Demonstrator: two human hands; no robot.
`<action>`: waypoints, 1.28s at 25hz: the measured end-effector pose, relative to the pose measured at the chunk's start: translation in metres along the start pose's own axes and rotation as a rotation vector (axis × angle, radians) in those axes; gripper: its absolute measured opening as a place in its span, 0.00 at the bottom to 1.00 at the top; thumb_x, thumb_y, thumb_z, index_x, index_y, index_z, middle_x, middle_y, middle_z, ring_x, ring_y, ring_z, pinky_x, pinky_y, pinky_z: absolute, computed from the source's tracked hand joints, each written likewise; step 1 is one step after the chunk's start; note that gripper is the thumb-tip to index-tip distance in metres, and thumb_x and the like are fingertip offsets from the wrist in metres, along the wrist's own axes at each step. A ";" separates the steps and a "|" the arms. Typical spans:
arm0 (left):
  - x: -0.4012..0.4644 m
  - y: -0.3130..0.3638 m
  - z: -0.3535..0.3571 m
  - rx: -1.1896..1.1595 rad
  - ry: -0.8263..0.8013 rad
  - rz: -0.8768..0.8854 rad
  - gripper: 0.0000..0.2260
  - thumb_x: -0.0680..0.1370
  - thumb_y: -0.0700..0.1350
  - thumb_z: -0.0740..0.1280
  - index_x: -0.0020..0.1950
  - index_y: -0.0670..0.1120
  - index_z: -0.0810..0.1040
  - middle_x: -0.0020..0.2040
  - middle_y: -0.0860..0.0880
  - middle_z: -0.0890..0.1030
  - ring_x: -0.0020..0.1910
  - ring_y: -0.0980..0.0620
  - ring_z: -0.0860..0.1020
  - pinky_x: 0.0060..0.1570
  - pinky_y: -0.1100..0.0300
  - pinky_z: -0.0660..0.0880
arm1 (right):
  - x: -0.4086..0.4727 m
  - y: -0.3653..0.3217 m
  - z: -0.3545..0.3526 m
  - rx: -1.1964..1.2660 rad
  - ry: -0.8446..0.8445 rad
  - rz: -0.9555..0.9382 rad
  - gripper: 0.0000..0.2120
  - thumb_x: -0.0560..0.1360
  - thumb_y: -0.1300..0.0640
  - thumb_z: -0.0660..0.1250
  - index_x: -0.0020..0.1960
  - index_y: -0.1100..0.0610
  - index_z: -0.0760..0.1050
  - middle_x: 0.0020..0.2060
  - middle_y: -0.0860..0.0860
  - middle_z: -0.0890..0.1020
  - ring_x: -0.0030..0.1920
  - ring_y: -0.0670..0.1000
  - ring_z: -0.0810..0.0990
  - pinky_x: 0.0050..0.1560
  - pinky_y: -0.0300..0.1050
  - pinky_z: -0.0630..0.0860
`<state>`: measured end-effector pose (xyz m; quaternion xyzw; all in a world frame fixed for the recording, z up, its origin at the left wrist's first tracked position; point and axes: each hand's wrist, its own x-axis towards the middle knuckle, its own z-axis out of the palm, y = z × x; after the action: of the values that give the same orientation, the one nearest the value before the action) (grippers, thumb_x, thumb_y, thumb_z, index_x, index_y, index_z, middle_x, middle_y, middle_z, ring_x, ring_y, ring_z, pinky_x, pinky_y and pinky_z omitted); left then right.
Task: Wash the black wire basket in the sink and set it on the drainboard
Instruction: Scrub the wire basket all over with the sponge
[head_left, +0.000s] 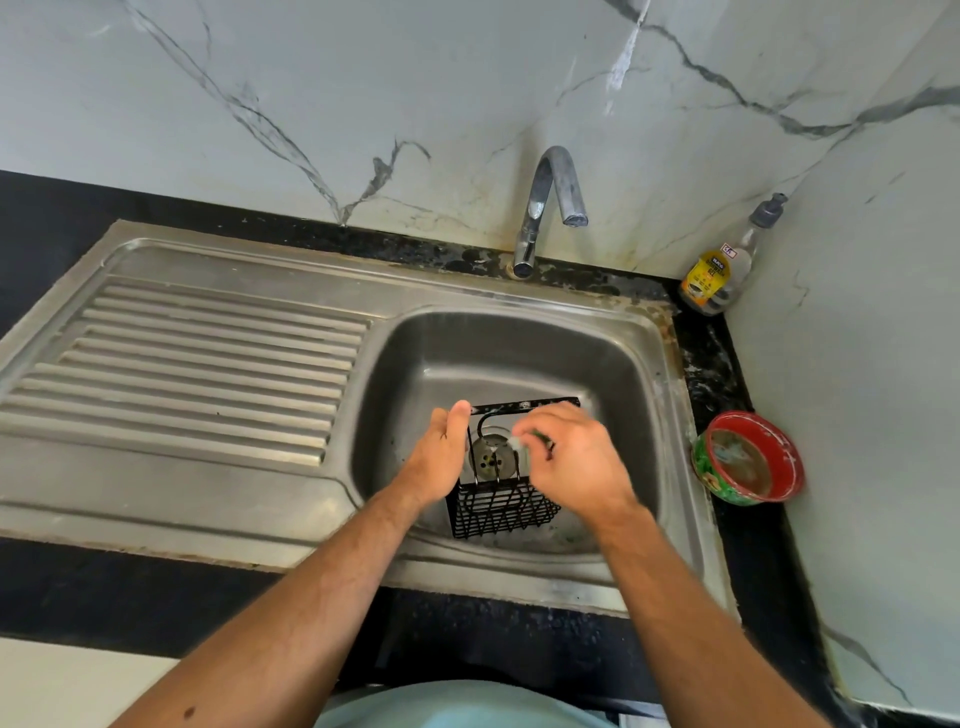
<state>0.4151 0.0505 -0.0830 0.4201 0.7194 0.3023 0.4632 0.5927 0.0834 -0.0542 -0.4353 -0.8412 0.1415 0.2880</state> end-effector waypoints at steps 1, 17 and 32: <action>0.001 0.002 0.000 -0.006 0.003 -0.006 0.25 0.85 0.61 0.46 0.60 0.42 0.71 0.53 0.47 0.77 0.58 0.46 0.74 0.59 0.54 0.65 | 0.002 0.004 -0.003 -0.016 0.053 0.040 0.07 0.72 0.66 0.72 0.46 0.56 0.85 0.43 0.48 0.86 0.46 0.50 0.82 0.53 0.49 0.80; 0.009 -0.001 -0.002 0.016 -0.007 -0.023 0.24 0.83 0.66 0.51 0.57 0.46 0.71 0.53 0.49 0.79 0.55 0.49 0.78 0.53 0.52 0.70 | 0.020 0.001 -0.008 0.023 0.108 0.502 0.06 0.78 0.59 0.69 0.52 0.55 0.84 0.49 0.51 0.83 0.49 0.49 0.81 0.57 0.49 0.79; 0.032 0.008 -0.014 -0.036 0.030 0.197 0.09 0.87 0.49 0.55 0.53 0.49 0.71 0.48 0.47 0.80 0.49 0.51 0.77 0.48 0.60 0.70 | 0.000 -0.021 0.009 -0.139 0.086 0.321 0.08 0.77 0.64 0.69 0.54 0.59 0.84 0.49 0.55 0.84 0.52 0.55 0.81 0.54 0.51 0.81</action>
<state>0.3972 0.0818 -0.0846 0.4758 0.6761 0.3653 0.4278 0.5733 0.0716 -0.0513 -0.5883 -0.7557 0.1084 0.2666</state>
